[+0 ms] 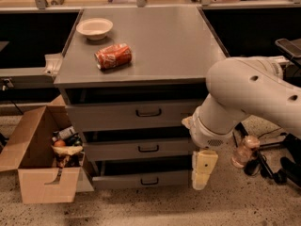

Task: Open bottom drawer

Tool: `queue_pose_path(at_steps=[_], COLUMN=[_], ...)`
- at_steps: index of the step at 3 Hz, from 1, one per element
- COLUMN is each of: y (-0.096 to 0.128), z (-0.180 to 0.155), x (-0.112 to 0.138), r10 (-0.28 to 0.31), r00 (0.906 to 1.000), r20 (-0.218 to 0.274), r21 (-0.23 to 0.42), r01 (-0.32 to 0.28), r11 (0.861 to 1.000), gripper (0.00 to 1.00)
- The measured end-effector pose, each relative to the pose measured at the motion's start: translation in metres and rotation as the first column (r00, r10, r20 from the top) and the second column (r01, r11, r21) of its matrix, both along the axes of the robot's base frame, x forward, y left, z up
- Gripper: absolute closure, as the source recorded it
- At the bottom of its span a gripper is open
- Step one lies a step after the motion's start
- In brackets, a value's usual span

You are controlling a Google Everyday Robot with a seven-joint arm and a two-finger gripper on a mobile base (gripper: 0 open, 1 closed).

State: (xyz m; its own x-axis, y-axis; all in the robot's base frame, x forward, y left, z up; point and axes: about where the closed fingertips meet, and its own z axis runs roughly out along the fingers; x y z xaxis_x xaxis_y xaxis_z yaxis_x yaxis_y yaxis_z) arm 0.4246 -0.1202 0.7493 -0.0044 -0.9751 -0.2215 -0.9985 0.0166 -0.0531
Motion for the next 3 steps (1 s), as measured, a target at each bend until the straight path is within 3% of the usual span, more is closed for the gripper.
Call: queue_pose_path(at_steps=[2,3], y=[0.003,0.012], z=[-0.015,-0.06], x=[0.002,-0.001], r10=[0.033,0.118], r00=[0.9994,0.9928], r20=[0.009,0.023], r21=[0.024,0.054], r01=[-0.033,-0.119], r11=[0.999,0.991], gripper=[0.0,0.0])
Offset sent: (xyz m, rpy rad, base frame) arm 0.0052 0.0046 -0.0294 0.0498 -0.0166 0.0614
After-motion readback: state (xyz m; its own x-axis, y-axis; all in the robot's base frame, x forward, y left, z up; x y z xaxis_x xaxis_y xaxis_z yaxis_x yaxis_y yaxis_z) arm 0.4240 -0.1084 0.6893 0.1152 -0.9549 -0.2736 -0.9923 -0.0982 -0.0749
